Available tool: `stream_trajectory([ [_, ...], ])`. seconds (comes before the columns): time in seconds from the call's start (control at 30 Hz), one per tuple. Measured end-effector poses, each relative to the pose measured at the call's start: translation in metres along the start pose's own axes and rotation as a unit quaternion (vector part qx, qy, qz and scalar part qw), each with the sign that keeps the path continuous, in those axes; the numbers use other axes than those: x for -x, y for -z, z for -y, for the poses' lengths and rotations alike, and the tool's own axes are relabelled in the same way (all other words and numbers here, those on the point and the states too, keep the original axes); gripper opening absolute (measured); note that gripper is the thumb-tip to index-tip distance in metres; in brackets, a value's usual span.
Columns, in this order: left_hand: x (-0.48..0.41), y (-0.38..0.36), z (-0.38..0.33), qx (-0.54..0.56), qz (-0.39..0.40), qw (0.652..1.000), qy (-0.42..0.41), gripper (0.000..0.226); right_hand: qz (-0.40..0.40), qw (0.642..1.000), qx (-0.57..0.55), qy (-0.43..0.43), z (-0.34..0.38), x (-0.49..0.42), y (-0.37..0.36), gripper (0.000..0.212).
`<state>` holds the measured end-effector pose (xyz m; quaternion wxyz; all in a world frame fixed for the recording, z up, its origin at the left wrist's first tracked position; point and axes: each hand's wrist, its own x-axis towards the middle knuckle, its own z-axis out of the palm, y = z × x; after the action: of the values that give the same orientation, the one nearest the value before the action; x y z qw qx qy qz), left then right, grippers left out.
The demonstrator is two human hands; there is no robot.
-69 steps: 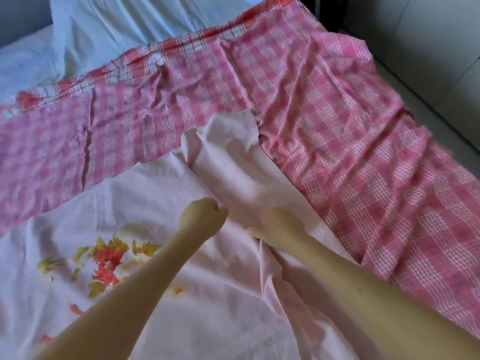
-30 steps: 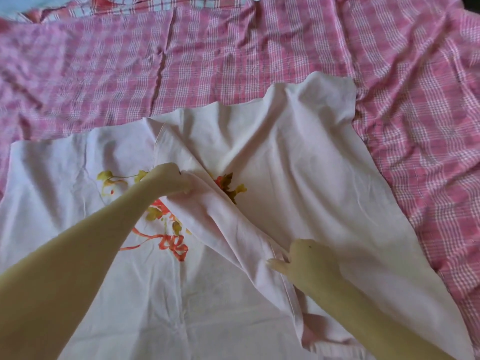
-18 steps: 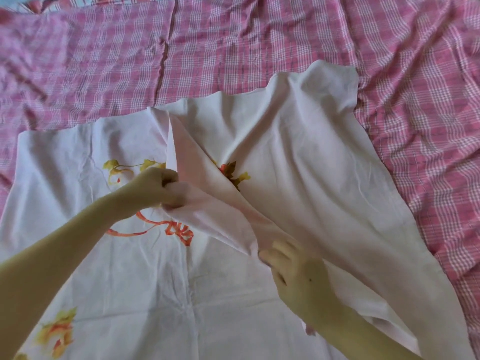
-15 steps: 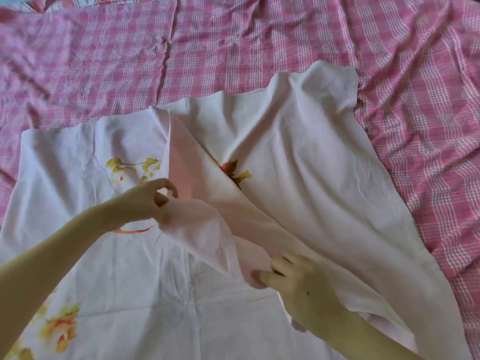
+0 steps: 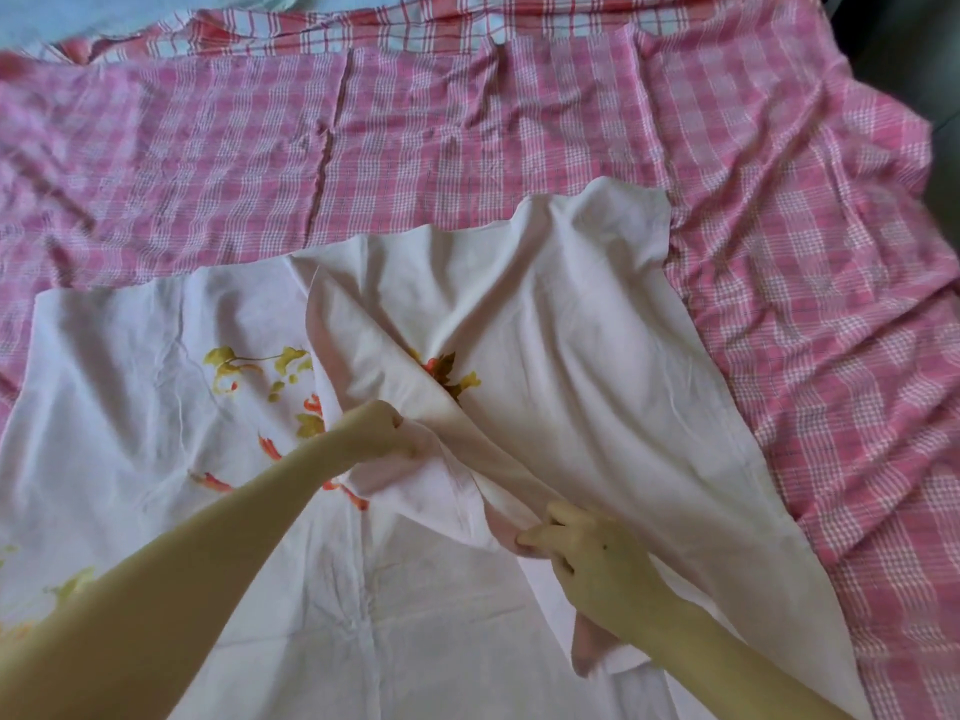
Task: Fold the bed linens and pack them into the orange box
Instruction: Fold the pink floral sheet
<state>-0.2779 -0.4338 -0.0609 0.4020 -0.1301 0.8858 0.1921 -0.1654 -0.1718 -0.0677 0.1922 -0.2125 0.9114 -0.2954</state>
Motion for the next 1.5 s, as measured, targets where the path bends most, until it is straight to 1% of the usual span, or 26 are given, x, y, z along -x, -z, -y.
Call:
stream_trajectory([
  [0.07,0.0,0.014,-0.025,0.096,-0.016,0.995,-0.011,0.024,-0.038,0.996,-0.065,-0.039,-0.007,-0.001,0.014,0.048],
  [0.1,0.002,0.026,-0.039,0.143,-0.011,0.989,-0.021,0.022,-0.046,0.992,-0.096,-0.067,-0.009,-0.003,0.024,0.045],
  [0.17,0.006,0.055,-0.07,0.201,0.012,0.977,-0.066,0.031,-0.064,0.976,-0.171,-0.123,-0.013,-0.008,0.054,0.042],
  [0.2,0.008,0.071,-0.087,0.213,0.015,0.973,-0.091,0.031,-0.083,0.965,-0.203,-0.143,-0.016,-0.011,0.072,0.044],
  [0.27,0.01,0.101,-0.123,0.222,-0.021,0.963,-0.154,0.021,-0.115,0.946,-0.249,-0.174,-0.024,-0.022,0.111,0.044],
  [0.37,0.012,0.146,-0.189,0.237,-0.116,0.927,-0.265,0.009,-0.139,0.929,-0.27,-0.211,-0.052,-0.04,0.169,0.035],
  [0.4,0.011,0.157,-0.209,0.237,-0.144,0.916,-0.29,0.011,-0.137,0.929,-0.261,-0.225,-0.064,-0.046,0.184,0.028],
  [0.47,0.006,0.171,-0.247,0.209,-0.184,0.901,-0.333,0.017,-0.109,0.931,-0.236,-0.256,-0.09,-0.056,0.207,0.01],
  [0.5,-0.001,0.173,-0.263,0.184,-0.197,0.898,-0.349,0.016,-0.089,0.932,-0.228,-0.266,-0.104,-0.06,0.215,0.005],
  [0.53,-0.011,0.173,-0.279,0.153,-0.21,0.896,-0.36,0.014,-0.073,0.933,-0.219,-0.276,-0.117,-0.063,0.22,0.005],
  [0.57,-0.023,0.172,-0.295,0.109,-0.224,0.897,-0.365,0.014,-0.069,0.935,-0.195,-0.288,-0.134,-0.067,0.225,0.007],
  [0.6,-0.034,0.167,-0.304,0.058,-0.238,0.898,-0.365,0.017,-0.07,0.937,-0.147,-0.308,-0.149,-0.071,0.224,0.01],
  [0.63,-0.048,0.161,-0.313,0.007,-0.239,0.9,-0.365,0.021,-0.076,0.938,-0.074,-0.33,-0.164,-0.074,0.224,0.014],
  [0.67,-0.064,0.152,-0.322,-0.044,-0.233,0.899,-0.368,0.023,-0.088,0.931,0.004,-0.354,-0.183,-0.078,0.223,0.024],
  [0.73,-0.092,0.131,-0.33,-0.135,-0.201,0.9,-0.363,0.025,-0.095,0.915,0.106,-0.376,-0.213,-0.081,0.214,0.042],
  [0.8,-0.121,0.107,-0.337,-0.196,-0.169,0.904,-0.34,0.027,-0.06,0.905,0.164,-0.387,-0.243,-0.083,0.199,0.062],
  [0.87,-0.148,0.088,-0.344,-0.243,-0.166,0.899,-0.325,0.025,-0.009,0.888,0.218,-0.405,-0.267,-0.084,0.179,0.084],
  [0.9,-0.158,0.083,-0.345,-0.261,-0.173,0.893,-0.324,0.024,-0.001,0.879,0.237,-0.413,-0.272,-0.085,0.172,0.091],
  [0.97,-0.179,0.073,-0.356,-0.297,-0.173,0.884,-0.317,0.023,0.004,0.876,0.239,-0.419,-0.288,-0.086,0.165,0.097],
  [1.03,-0.193,0.071,-0.364,-0.323,-0.16,0.881,-0.306,0.025,0.013,0.881,0.232,-0.411,-0.296,-0.087,0.164,0.099],
  [1.1,-0.203,0.07,-0.373,-0.33,-0.114,0.888,-0.3,0.029,0.018,0.881,0.228,-0.414,-0.302,-0.09,0.162,0.1],
  [1.2,-0.217,0.071,-0.38,-0.304,-0.027,0.912,-0.273,0.03,0.032,0.88,0.226,-0.417,-0.306,-0.092,0.159,0.1],
  [1.27,-0.223,0.074,-0.382,-0.256,0.028,0.938,-0.233,0.03,0.042,0.879,0.219,-0.421,-0.307,-0.092,0.158,0.1],
  [1.33,-0.225,0.079,-0.383,-0.204,0.076,0.955,-0.2,0.028,0.049,0.879,0.215,-0.423,-0.306,-0.092,0.159,0.1],
  [1.4,-0.217,0.086,-0.383,-0.174,0.072,0.961,-0.204,0.02,0.048,0.877,0.218,-0.425,-0.305,-0.091,0.159,0.1],
  [1.5,-0.193,0.102,-0.385,-0.094,-0.012,0.961,-0.26,0.032,0.035,0.88,0.216,-0.422,-0.302,-0.09,0.158,0.099],
])
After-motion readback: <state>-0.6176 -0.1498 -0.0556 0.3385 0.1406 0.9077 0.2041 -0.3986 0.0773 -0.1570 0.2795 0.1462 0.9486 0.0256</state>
